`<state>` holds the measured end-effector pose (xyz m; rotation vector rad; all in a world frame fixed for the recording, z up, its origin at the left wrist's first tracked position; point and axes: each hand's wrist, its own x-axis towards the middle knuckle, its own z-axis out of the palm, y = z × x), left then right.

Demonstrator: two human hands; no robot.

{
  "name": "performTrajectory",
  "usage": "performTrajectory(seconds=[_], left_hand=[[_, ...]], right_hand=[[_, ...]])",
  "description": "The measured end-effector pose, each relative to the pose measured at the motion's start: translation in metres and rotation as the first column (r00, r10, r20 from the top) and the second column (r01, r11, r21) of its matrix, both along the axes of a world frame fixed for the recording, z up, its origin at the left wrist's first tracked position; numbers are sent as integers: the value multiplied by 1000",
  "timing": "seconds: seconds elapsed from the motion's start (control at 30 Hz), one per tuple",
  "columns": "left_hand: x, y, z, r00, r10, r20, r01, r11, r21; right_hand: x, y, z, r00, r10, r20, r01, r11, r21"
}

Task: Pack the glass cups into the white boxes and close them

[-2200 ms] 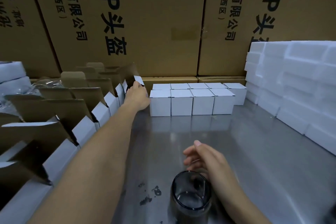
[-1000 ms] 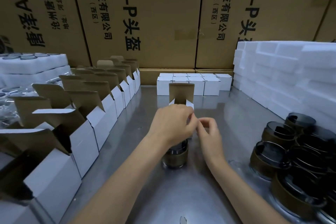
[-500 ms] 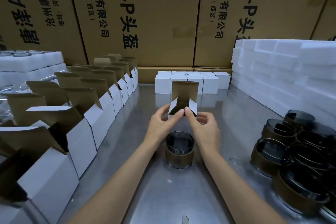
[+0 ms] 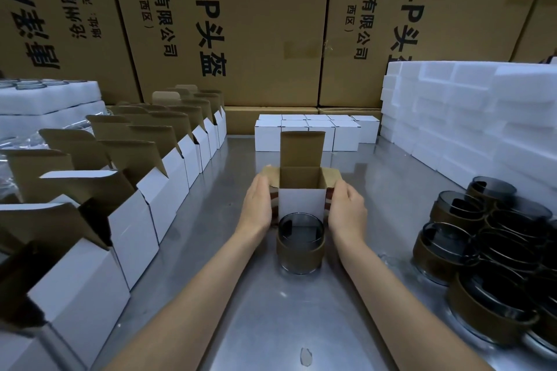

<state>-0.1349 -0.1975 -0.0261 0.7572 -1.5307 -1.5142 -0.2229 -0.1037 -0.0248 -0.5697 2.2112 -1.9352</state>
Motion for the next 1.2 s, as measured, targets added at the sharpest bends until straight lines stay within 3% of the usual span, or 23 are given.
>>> performTrajectory(seconds=[0.1, 0.17, 0.23, 0.6, 0.83, 1.0, 1.13, 1.2], left_hand=[[5, -4, 2, 995, -5, -97, -8, 992, -128], [7, -9, 5, 1000, -7, -9, 4, 958, -285], [8, -14, 4, 997, -28, 66, 48, 941, -335], [16, -21, 17, 979, -201, 45, 205, 947, -249], [17, -21, 16, 979, -191, 65, 198, 972, -128], [16, -24, 16, 975, -206, 82, 216, 967, -133], [15, -21, 18, 973, -215, 78, 225, 961, -158], [14, -20, 18, 974, -215, 76, 225, 960, -167]], right_hand=[[-1, 0, 0, 1000, 16, 10, -16, 1000, 4], [-1, 0, -1, 999, 41, 33, -41, 999, -7], [0, 1, 0, 996, 67, 57, -66, 998, -14], [6, 5, 8, 988, 115, 101, -111, 993, -40], [8, 7, 8, 984, 150, 98, -144, 988, -63], [-4, 7, 14, 962, 208, 176, -205, 978, -34], [-14, 21, 52, 969, 212, -129, -205, 976, 68], [-9, 35, 82, 867, 417, -274, -382, 908, 173]])
